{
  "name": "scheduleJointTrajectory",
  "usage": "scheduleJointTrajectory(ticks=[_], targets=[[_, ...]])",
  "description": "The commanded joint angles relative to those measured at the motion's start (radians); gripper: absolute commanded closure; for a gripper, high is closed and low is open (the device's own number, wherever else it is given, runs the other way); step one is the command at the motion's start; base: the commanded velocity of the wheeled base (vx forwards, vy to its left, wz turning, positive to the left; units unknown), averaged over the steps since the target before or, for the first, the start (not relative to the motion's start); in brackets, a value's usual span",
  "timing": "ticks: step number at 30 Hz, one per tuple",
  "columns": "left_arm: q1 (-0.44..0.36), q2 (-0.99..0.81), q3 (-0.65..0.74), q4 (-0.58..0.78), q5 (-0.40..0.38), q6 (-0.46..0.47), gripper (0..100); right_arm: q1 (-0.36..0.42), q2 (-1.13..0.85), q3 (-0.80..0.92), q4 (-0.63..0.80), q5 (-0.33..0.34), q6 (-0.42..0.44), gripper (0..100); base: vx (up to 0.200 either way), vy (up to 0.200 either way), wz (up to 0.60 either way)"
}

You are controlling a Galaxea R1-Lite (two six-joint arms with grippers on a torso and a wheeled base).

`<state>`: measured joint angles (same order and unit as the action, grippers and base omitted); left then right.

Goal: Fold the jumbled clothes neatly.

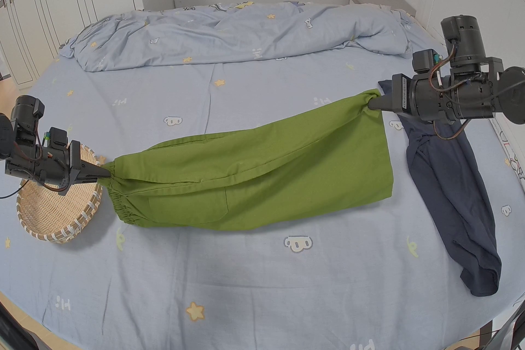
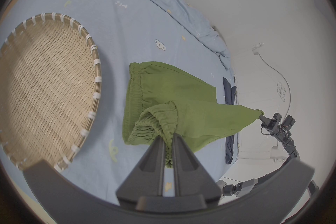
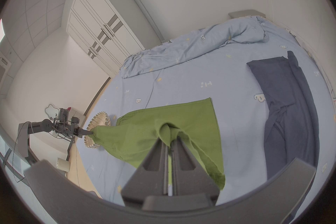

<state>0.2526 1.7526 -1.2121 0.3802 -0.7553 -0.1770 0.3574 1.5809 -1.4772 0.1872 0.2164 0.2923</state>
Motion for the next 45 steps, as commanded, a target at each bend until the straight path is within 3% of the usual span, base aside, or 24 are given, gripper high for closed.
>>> scheduleJointTrajectory(ticks=[1,17,23,45], targets=[[-0.001,0.12,-0.069,0.002,-0.002,-0.002,100,-0.006,0.084,-0.081,0.031,0.0,-0.002,100,0.0,0.0,0.0],[-0.019,0.237,-0.205,0.002,-0.002,-0.004,100,-0.087,0.295,-0.232,0.018,-0.002,-0.018,100,0.0,0.0,0.0],[-0.038,0.266,-0.273,0.002,-0.002,-0.045,100,-0.112,0.381,-0.284,0.015,-0.005,-0.052,100,0.0,0.0,0.0],[-0.039,0.334,-0.349,0.002,0.004,-0.052,100,-0.109,0.536,-0.391,-0.038,-0.003,-0.067,100,0.0,0.0,0.0]])
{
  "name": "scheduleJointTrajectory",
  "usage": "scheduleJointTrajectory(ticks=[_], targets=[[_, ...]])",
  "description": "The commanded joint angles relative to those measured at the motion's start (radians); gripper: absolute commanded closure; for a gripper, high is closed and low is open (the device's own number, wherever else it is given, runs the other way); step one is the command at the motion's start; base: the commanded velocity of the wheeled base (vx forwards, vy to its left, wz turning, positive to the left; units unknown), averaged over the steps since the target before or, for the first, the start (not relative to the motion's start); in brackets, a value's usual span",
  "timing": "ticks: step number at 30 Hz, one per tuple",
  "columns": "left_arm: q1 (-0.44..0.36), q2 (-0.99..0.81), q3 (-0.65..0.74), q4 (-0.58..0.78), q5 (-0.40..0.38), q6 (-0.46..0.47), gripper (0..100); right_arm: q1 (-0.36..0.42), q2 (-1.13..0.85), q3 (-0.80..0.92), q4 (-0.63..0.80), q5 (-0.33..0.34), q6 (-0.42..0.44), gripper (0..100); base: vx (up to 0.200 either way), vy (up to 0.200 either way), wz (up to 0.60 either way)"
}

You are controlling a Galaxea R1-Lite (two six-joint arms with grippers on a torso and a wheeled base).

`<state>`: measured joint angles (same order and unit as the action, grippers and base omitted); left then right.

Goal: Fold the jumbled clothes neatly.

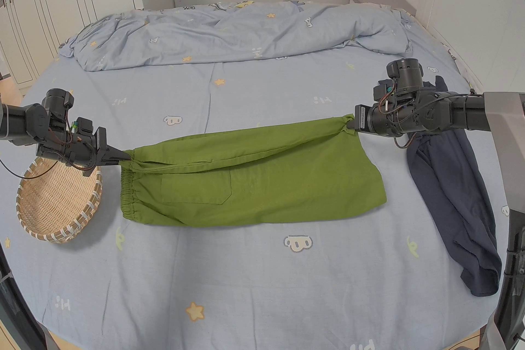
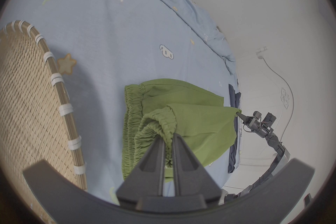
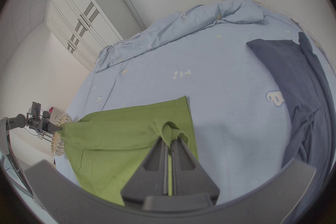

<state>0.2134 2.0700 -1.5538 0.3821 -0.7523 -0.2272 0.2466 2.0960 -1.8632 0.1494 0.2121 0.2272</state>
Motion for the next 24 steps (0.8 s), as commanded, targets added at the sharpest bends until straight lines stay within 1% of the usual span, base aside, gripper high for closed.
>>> scheduleJointTrajectory(ticks=[1,7,18,19,24], targets=[[0.0,0.021,-0.012,0.0,0.002,-0.001,100,0.002,0.021,-0.005,-0.001,0.001,-0.002,100,0.0,0.0,0.0],[0.003,0.025,-0.017,0.0,0.002,-0.003,100,0.003,0.033,-0.007,-0.031,0.006,-0.003,100,0.0,0.0,0.0],[0.004,0.039,-0.025,0.0,0.004,-0.003,100,0.013,0.049,-0.021,-0.033,0.004,-0.003,100,0.0,0.0,0.0],[0.001,0.041,-0.031,0.0,0.004,-0.003,0,0.017,0.049,-0.021,-0.033,0.004,-0.003,0,0.0,0.0,0.0],[-0.032,0.053,-0.048,-0.003,0.01,-0.003,0,0.019,0.058,-0.021,-0.033,0.003,-0.002,0,0.0,0.0,0.0]])
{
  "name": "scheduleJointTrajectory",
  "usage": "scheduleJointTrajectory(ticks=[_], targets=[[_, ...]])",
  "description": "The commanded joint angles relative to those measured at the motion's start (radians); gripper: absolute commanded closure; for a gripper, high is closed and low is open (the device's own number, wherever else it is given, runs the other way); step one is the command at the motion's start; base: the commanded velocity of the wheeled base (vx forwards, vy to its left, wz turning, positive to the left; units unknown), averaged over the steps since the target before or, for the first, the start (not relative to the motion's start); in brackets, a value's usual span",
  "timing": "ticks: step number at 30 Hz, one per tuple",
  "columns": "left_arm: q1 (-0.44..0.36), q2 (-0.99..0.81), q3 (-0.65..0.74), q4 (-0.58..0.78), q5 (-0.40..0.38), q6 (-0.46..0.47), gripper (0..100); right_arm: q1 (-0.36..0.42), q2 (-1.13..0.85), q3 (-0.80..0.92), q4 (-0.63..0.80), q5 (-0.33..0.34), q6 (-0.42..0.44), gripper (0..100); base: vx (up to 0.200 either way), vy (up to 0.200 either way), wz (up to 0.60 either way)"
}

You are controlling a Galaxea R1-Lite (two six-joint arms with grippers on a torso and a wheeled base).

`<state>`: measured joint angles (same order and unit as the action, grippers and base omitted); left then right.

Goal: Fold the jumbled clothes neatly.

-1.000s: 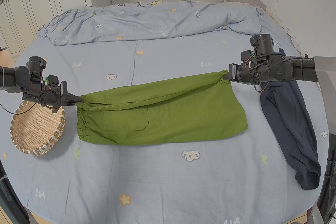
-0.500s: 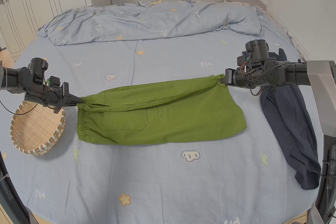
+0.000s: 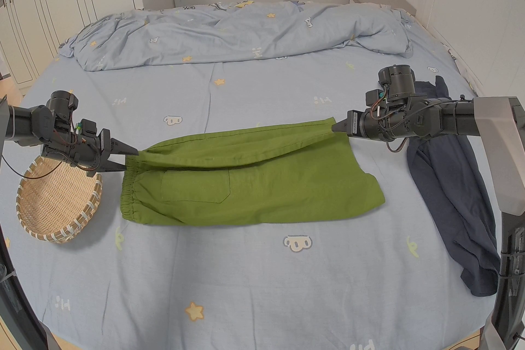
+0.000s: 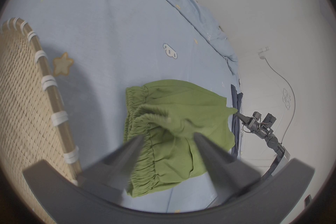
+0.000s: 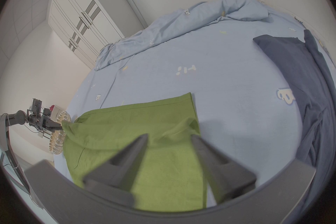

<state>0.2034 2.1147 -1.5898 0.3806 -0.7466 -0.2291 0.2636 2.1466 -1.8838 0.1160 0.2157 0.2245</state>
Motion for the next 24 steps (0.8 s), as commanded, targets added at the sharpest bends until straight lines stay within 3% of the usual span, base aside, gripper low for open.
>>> scheduleJointTrajectory(ticks=[1,14,18,24], targets=[[-0.029,0.007,-0.012,-0.002,0.006,-0.001,0,0.002,0.007,0.0,-0.001,-0.001,0.001,0,0.0,0.0,0.0],[-0.111,-0.028,-0.013,-0.016,0.003,-0.096,0,-0.003,0.003,0.02,0.002,-0.003,0.015,0,0.0,0.0,0.0],[-0.124,0.061,-0.07,-0.134,0.021,-0.177,0,-0.004,-0.011,0.025,0.004,-0.004,0.016,0,0.0,0.0,0.0],[-0.107,0.153,-0.139,-0.336,0.112,-0.361,0,-0.004,-0.073,0.066,0.002,-0.003,0.016,0,0.0,0.0,0.0]])
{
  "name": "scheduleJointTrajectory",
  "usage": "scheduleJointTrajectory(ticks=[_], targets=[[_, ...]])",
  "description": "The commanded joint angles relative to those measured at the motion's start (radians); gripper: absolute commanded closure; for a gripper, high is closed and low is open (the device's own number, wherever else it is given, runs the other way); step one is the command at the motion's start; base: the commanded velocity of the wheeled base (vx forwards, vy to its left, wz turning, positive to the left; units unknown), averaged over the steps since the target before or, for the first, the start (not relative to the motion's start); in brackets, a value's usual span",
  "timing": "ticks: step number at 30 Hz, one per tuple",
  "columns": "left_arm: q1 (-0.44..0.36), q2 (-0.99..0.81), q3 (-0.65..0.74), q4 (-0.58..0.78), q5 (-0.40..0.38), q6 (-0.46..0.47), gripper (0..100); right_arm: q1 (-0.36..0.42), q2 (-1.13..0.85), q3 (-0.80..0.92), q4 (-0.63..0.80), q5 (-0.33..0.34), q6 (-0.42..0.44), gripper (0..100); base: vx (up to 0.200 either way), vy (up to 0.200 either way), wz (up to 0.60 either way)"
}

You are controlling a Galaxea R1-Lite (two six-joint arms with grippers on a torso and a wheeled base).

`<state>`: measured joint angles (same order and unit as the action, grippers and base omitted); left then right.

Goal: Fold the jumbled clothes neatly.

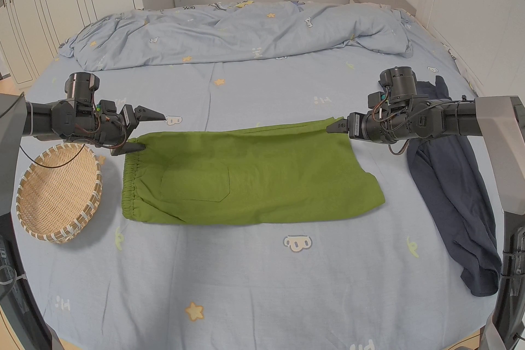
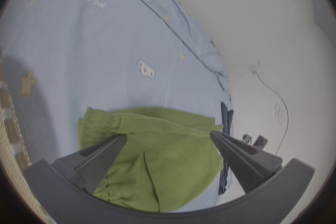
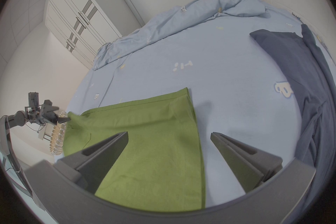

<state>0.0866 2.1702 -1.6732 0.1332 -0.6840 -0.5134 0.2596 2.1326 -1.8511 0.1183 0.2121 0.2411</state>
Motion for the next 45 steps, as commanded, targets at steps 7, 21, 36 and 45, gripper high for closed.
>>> scheduleJointTrajectory(ticks=[7,21,36,45], targets=[[0.019,0.114,-0.057,-0.116,0.054,-0.097,0,0.003,-0.094,0.056,0.0,0.001,0.001,0,0.0,0.0,0.0],[0.05,-0.263,0.228,-0.116,-0.006,-0.083,0,-0.086,-0.249,0.239,0.004,0.139,0.095,0,0.0,0.0,0.0],[0.091,-0.191,0.481,-0.158,-0.023,0.246,0,-0.141,-0.284,0.355,-0.005,0.24,0.13,0,0.0,0.0,0.0],[0.048,-0.145,0.477,-0.159,0.084,0.303,0,-0.148,-0.286,0.362,-0.005,0.24,0.13,0,0.0,0.0,0.0]])
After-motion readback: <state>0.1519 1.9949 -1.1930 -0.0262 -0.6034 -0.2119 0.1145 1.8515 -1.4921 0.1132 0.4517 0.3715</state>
